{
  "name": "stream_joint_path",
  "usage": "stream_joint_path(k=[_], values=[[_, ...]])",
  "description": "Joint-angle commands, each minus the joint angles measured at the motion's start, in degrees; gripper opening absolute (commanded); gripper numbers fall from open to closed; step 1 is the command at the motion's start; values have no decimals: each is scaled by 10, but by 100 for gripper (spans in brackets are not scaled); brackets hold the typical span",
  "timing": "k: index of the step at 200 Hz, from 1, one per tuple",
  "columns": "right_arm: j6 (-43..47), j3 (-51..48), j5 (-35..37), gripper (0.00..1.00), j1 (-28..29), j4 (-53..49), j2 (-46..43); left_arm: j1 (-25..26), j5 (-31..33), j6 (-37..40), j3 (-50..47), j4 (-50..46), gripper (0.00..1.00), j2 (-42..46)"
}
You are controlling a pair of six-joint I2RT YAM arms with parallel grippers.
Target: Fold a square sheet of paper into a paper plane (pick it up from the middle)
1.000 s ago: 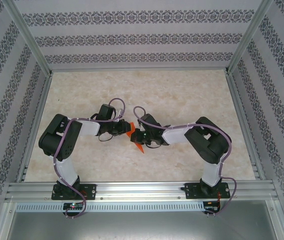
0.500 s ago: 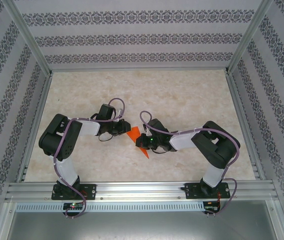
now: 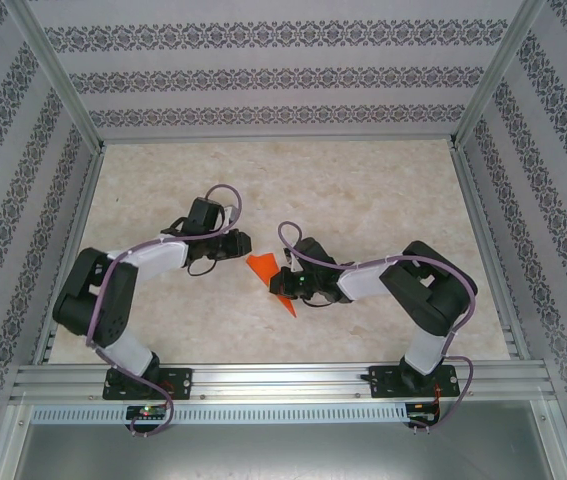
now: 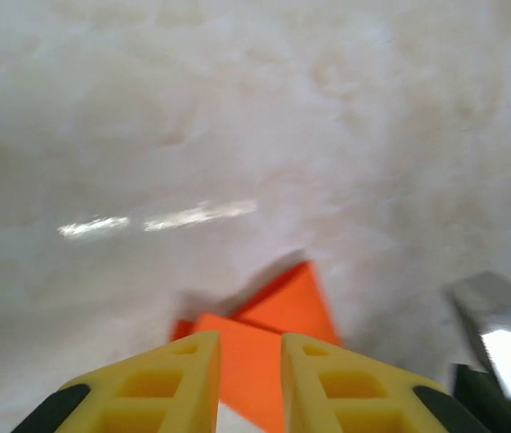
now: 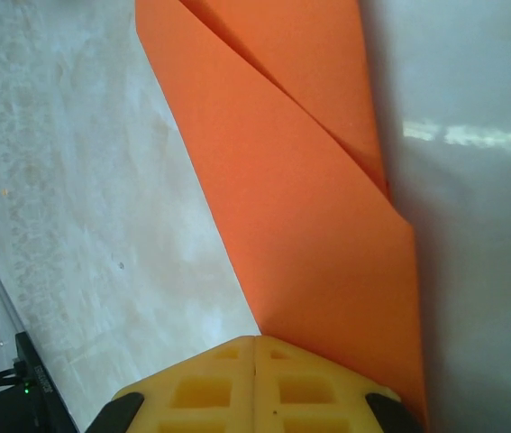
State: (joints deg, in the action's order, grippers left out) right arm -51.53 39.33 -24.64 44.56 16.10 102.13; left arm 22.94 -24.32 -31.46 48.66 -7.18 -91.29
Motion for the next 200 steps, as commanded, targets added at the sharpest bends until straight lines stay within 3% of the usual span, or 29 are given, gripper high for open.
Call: stream_joint_path(k=[1, 31, 101, 148, 200], values=[[-1, 2, 9, 0, 10, -56, 44, 36, -20, -1, 1, -12, 25, 34], [-2, 27, 16, 0, 8, -55, 57, 68, -25, -54, -25, 24, 23, 16], [-24, 14, 34, 0, 8, -18, 58, 76, -38, -146, -65, 140, 19, -59], [-35, 11, 36, 0, 8, -15, 55, 79, -10, -138, -42, 80, 18, -110], [-29, -3, 32, 4, 8, -39, 25, 78, 15, -161, -59, 68, 6, -177]])
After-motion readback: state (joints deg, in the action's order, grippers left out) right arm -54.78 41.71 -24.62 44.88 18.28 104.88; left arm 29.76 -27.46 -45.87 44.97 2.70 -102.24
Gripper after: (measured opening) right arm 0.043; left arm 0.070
